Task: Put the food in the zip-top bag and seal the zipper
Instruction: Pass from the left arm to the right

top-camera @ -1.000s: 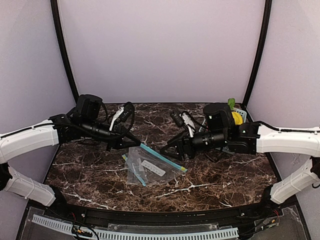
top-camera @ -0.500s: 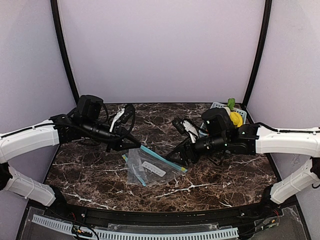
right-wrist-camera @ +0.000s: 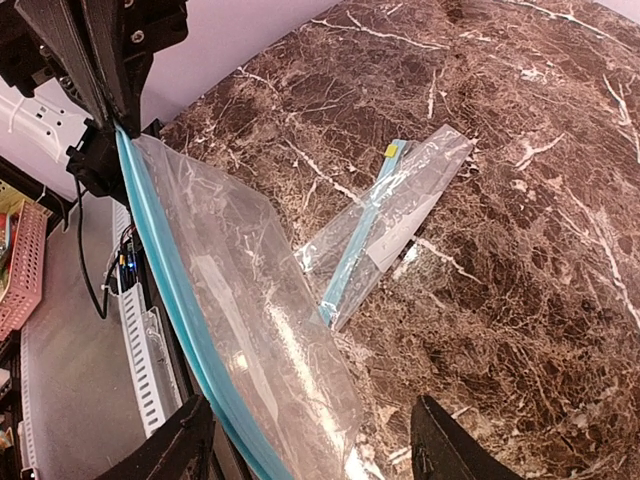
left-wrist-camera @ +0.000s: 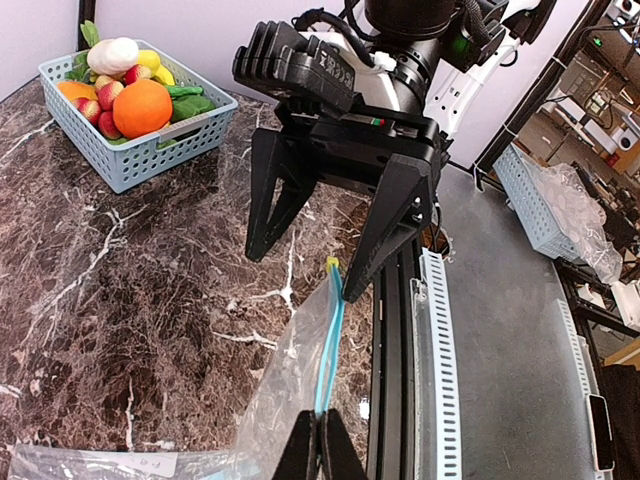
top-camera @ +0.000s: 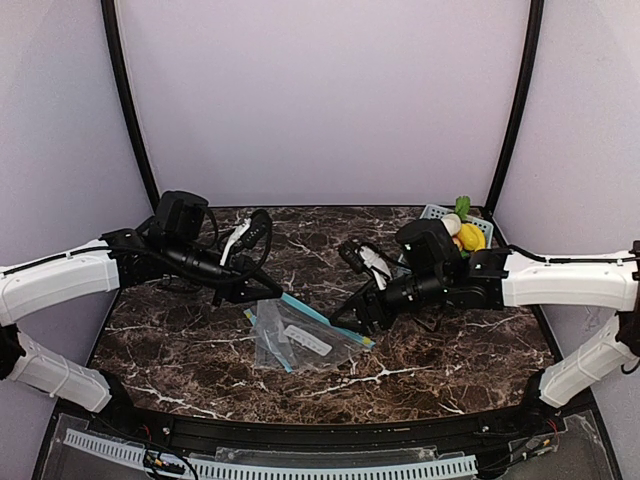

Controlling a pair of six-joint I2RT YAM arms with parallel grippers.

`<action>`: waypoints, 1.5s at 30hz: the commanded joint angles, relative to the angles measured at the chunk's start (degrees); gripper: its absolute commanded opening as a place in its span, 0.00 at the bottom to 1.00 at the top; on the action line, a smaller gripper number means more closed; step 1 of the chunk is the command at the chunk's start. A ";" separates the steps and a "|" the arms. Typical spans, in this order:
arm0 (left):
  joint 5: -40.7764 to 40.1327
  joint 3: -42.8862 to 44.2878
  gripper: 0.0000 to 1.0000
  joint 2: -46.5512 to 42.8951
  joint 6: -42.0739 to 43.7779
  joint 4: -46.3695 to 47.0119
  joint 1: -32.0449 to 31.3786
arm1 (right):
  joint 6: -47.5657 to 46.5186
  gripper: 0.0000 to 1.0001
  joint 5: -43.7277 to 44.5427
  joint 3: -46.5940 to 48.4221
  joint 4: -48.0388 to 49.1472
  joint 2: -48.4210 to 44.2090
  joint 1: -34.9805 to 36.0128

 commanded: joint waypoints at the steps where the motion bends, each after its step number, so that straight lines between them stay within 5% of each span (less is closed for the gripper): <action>1: 0.93 1.25 0.01 0.18 0.78 -1.26 -0.27 | -0.73 0.66 -1.14 1.48 0.49 0.84 -0.49; 45: 1.22 1.26 0.01 0.28 0.86 -1.35 -0.35 | -1.44 0.66 0.26 2.32 2.44 2.02 -0.55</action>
